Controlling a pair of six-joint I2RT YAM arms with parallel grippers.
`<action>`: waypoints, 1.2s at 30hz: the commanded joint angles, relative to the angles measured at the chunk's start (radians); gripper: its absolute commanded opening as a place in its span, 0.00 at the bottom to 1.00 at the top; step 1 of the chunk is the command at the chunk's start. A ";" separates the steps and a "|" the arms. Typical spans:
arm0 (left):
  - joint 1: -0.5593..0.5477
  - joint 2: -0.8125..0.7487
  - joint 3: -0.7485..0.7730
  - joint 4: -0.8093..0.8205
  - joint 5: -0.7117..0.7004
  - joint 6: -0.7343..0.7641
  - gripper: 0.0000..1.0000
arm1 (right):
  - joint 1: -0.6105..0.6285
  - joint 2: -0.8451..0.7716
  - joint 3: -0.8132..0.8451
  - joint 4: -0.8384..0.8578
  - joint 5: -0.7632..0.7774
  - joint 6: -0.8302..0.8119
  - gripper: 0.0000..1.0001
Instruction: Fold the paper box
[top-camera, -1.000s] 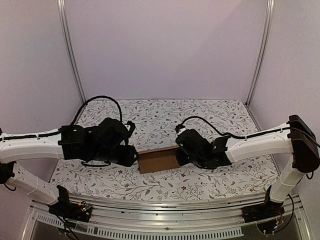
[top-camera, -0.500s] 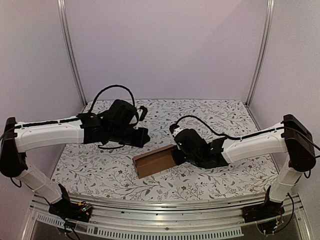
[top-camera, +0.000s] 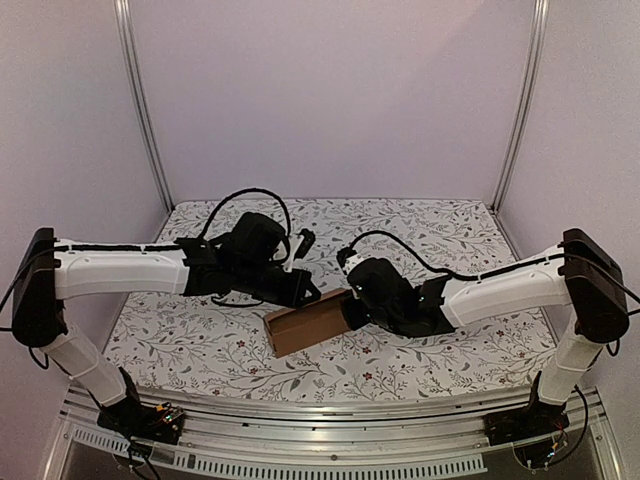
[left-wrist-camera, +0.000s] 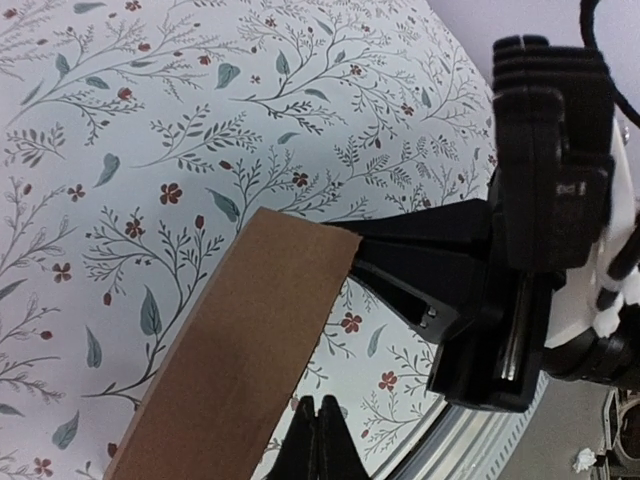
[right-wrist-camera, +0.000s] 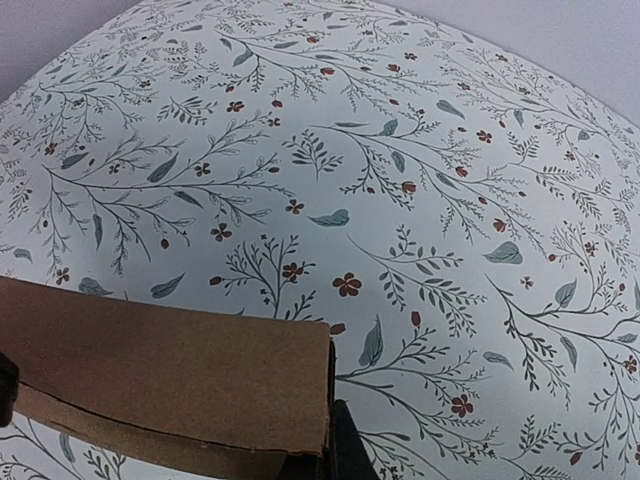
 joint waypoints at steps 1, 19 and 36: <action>0.011 0.037 -0.041 0.060 0.065 -0.018 0.00 | -0.005 0.060 -0.032 -0.079 -0.040 -0.008 0.00; 0.011 0.046 -0.059 0.079 0.083 -0.005 0.00 | -0.005 0.061 -0.035 -0.080 -0.050 0.000 0.00; 0.019 -0.028 -0.030 0.015 -0.046 0.089 0.00 | -0.004 0.066 -0.030 -0.080 -0.054 -0.001 0.00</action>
